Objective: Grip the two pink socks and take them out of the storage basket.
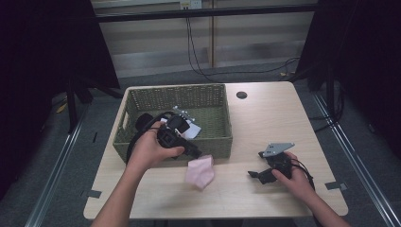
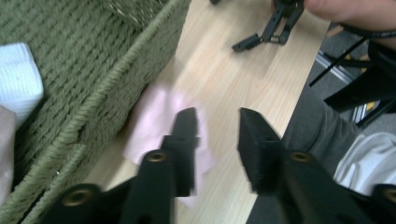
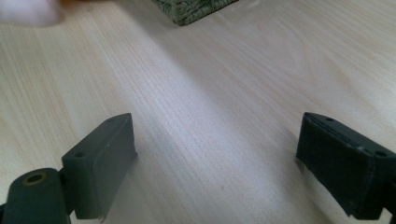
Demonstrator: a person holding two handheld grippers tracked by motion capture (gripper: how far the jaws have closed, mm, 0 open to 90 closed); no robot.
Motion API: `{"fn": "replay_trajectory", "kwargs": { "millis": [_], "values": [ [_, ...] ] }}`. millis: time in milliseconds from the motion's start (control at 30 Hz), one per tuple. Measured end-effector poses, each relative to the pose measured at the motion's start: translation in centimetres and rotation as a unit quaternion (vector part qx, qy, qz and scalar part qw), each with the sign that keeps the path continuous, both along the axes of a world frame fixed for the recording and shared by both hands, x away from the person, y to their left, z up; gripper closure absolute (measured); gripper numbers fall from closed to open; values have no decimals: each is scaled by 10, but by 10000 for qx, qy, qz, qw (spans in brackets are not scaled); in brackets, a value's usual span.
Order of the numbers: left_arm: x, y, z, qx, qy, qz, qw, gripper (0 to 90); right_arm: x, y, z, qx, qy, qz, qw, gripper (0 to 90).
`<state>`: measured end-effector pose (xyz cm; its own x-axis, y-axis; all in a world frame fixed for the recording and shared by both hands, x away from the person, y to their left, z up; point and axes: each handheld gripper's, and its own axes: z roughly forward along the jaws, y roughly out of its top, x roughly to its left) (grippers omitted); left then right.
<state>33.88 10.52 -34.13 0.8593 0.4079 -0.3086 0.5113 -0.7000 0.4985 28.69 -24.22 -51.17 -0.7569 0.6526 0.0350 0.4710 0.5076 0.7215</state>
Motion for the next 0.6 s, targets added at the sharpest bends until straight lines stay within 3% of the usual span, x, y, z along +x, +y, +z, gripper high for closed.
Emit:
{"fn": "replay_trajectory", "kwargs": {
  "millis": [267, 300, 400, 433, 500, 533, 600],
  "values": [
    [11, 13, 5, -148, -379, 312, 9987, 456, 0, 0, 0, -2, -2, -1, 10000, 107],
    [14, 15, 5, -107, -448, 257, 9986, 437, 0, 0, 0, -2, -1, 0, 10000, 107],
    [22, 18, 5, -8, -528, 314, 9981, 418, 0, 0, 0, -2, -1, 2, 10000, 107],
    [23, 18, 5, -41, -536, 419, 9977, 414, 0, 0, 0, -1, -1, -1, 10000, 107],
    [29, 21, 5, -20, -610, 372, 9974, 405, 0, 0, 0, -1, 1, -1, 10000, 107],
    [30, 21, 5, -119, -603, 509, 9968, 395, 0, 0, 0, 0, 1, 0, 10000, 107],
    [34, 22, 6, -67, -664, 512, 9965, 376, 0, 0, 0, -1, 0, 1, 10000, 107]
  ]
}}
